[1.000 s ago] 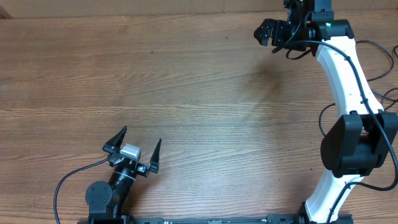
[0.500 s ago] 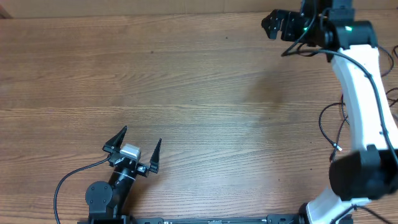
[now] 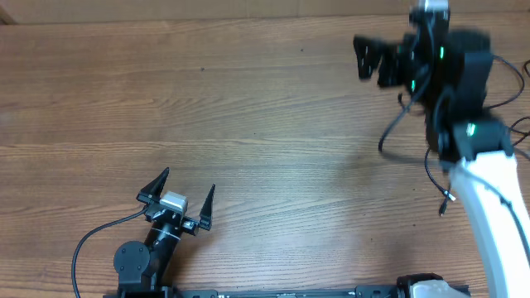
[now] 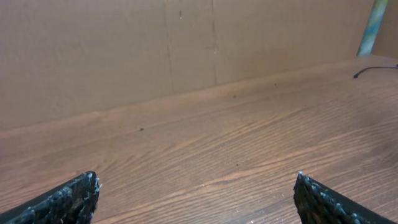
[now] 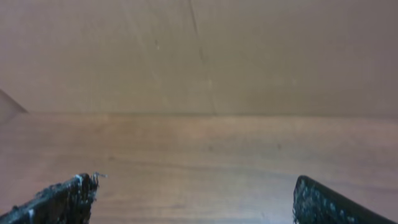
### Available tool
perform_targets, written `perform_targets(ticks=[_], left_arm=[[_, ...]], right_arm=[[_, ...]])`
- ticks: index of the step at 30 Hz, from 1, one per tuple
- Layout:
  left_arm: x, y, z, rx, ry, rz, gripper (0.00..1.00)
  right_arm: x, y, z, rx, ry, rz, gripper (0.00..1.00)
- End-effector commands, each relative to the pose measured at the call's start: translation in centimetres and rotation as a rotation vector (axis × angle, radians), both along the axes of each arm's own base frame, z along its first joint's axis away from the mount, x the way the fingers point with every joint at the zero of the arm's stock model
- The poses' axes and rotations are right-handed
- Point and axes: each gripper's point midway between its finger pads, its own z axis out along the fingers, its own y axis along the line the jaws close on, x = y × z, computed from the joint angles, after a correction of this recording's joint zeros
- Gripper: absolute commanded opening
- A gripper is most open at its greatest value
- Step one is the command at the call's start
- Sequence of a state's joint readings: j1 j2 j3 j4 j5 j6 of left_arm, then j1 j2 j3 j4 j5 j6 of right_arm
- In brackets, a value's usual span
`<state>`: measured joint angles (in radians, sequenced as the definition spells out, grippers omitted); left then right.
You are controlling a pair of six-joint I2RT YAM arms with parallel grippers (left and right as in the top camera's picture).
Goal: Untangle cables
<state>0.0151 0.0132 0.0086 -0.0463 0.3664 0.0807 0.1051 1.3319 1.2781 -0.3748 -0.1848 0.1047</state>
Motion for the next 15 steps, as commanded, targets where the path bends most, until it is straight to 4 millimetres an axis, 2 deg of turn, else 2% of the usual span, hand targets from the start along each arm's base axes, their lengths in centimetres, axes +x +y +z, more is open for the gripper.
perform_targets(ticks=[1, 4, 15], left_arm=[[0.0, 0.1, 0.0, -0.009, -0.001, 0.004, 1.0], [0.0, 0.1, 0.0, -0.009, -0.001, 0.004, 0.99], [0.0, 0.1, 0.0, -0.009, -0.001, 0.004, 1.0]], right_arm=[[-3.0, -1.2, -2.2, -0.014, -0.047, -0.047, 1.0], [-4.9, -1.9, -3.9, -0.016, -0.112, -0.078, 1.0], [-12.3, -2.9, -7.8, 0.028, -0.424, -0.094, 1.0]])
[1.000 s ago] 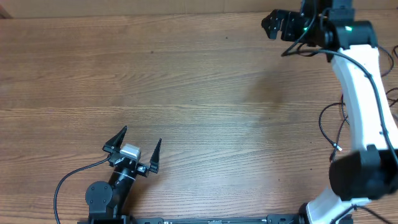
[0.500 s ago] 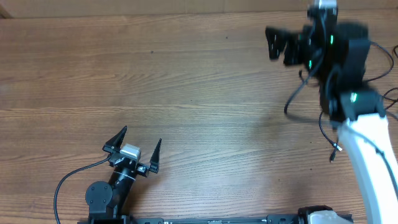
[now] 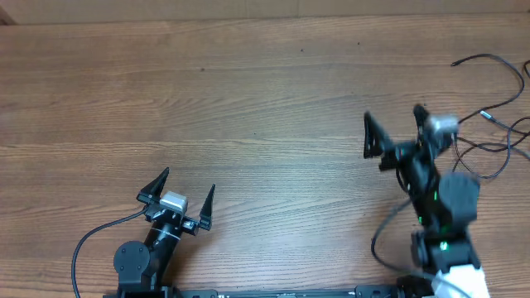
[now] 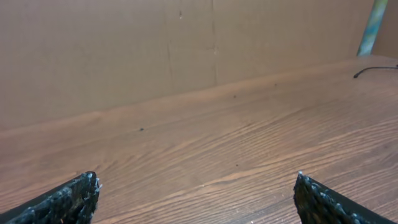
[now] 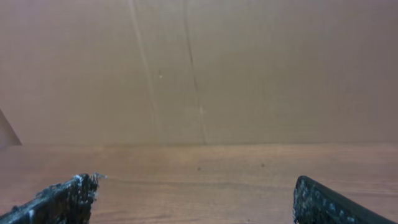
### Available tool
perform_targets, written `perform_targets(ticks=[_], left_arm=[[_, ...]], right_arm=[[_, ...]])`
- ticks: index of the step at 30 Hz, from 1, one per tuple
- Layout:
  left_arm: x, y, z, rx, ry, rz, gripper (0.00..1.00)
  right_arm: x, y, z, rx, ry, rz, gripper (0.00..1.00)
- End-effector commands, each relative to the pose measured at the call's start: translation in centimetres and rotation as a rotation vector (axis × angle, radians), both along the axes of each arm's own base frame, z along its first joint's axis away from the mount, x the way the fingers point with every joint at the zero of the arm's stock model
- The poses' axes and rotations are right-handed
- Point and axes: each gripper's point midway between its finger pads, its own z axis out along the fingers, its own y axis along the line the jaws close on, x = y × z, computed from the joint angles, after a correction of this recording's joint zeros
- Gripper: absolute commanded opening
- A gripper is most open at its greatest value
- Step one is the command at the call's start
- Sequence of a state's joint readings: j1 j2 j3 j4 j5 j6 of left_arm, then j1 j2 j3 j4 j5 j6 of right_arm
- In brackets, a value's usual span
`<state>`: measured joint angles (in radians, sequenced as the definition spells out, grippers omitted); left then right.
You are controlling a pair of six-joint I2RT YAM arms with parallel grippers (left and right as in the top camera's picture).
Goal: Untangle cables
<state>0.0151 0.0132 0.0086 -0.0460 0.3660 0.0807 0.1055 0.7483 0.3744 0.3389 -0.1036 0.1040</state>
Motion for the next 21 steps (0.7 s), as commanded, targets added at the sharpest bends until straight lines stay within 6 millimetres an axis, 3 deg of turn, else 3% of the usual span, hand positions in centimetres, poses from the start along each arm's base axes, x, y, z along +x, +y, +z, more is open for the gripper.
perform_targets(ticks=[1, 9, 12, 16, 21], left_arm=[[0.0, 0.1, 0.0, -0.009, -0.001, 0.004, 1.0], [0.0, 0.1, 0.0, -0.009, -0.001, 0.004, 1.0], [0.0, 0.1, 0.0, -0.009, -0.001, 0.004, 0.99], [0.0, 0.1, 0.0, -0.009, -0.001, 0.004, 1.0], [0.0, 0.1, 0.0, -0.009, -0.001, 0.004, 1.0]], right_arm=[[-2.0, -0.5, -2.0, 0.004, -0.039, -0.014, 1.0], [-5.1, -0.8, -7.0, 0.005, -0.05, -0.015, 1.0], [-5.6, -1.1, -8.8, -0.004, 0.028, -0.028, 1.0], [-5.9, -1.2, -9.8, -0.008, 0.067, -0.036, 1.0], [-6.7, -1.3, -13.9, -0.029, 0.233, -0.035, 1.0]])
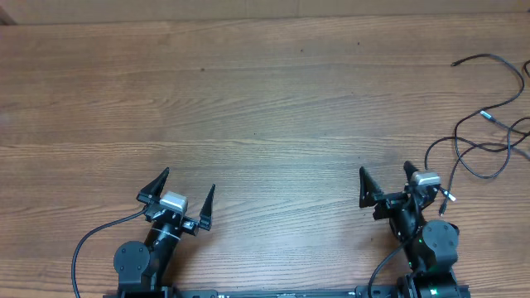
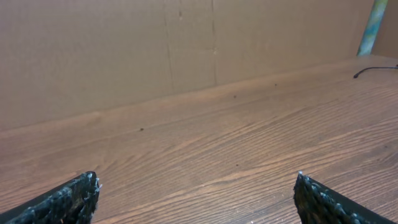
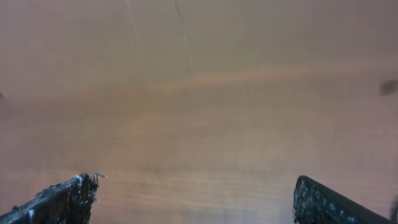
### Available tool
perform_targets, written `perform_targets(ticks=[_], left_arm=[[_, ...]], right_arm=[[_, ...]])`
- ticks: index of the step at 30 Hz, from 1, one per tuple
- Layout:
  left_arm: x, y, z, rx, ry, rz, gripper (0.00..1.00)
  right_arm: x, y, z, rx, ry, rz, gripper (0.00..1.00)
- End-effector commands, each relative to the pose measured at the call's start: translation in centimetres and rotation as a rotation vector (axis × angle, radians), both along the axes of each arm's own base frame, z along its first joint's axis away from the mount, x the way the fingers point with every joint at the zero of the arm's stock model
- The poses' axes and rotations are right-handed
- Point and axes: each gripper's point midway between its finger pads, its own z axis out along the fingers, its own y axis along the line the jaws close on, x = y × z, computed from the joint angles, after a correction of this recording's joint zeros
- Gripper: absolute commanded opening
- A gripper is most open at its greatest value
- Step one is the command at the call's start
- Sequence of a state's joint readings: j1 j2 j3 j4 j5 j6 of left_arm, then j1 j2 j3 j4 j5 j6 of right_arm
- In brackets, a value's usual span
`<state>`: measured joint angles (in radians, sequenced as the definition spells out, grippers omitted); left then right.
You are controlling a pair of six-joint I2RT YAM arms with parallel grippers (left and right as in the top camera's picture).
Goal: Untangle cables
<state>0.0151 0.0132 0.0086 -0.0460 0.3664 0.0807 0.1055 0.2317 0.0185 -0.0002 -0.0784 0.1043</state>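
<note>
Thin black cables (image 1: 484, 141) lie in loose loops at the table's right edge, one strand reaching up to the far right (image 1: 489, 60). A cable tip (image 2: 373, 69) shows far right in the left wrist view. My right gripper (image 1: 387, 180) rests near the front edge, open and empty, left of the cables. My left gripper (image 1: 184, 192) sits open and empty at the front left. Both wrist views show only bare wood between wide-apart fingers (image 2: 68, 199) (image 3: 65, 199).
The wooden table (image 1: 248, 99) stretches across the view. A brown cardboard wall (image 2: 186, 43) stands behind it. The arms' bases and a black lead (image 1: 83, 248) sit along the front edge.
My right arm has drawn back from mid-right of the table to its base at the front edge, gripper still open. The cables and the left arm have not moved.
My right arm was stretched out high over the far right, covering the cables, gripper open. Then it was halfway back with the cables lying uncovered at the right edge. Now it is folded at the front edge. The left arm stayed still throughout.
</note>
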Motion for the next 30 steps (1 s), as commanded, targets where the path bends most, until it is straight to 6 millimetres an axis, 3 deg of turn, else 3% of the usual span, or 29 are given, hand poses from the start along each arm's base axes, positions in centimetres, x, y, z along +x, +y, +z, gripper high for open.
perform_targets(ticks=[1, 15, 30], left_arm=[[0.0, 0.1, 0.0, -0.009, -0.001, 0.004, 1.0], [0.0, 0.1, 0.0, -0.009, -0.001, 0.004, 1.0], [0.0, 0.1, 0.0, -0.009, -0.001, 0.004, 1.0]], right_arm=[[-0.4, -0.3, -1.9, -0.011, 0.066, -0.014, 1.0], [-0.4, -0.5, -1.6, -0.012, 0.053, -0.024, 1.0], [-1.1, -0.6, 2.8, 0.007, -0.135, -0.028, 1.0]])
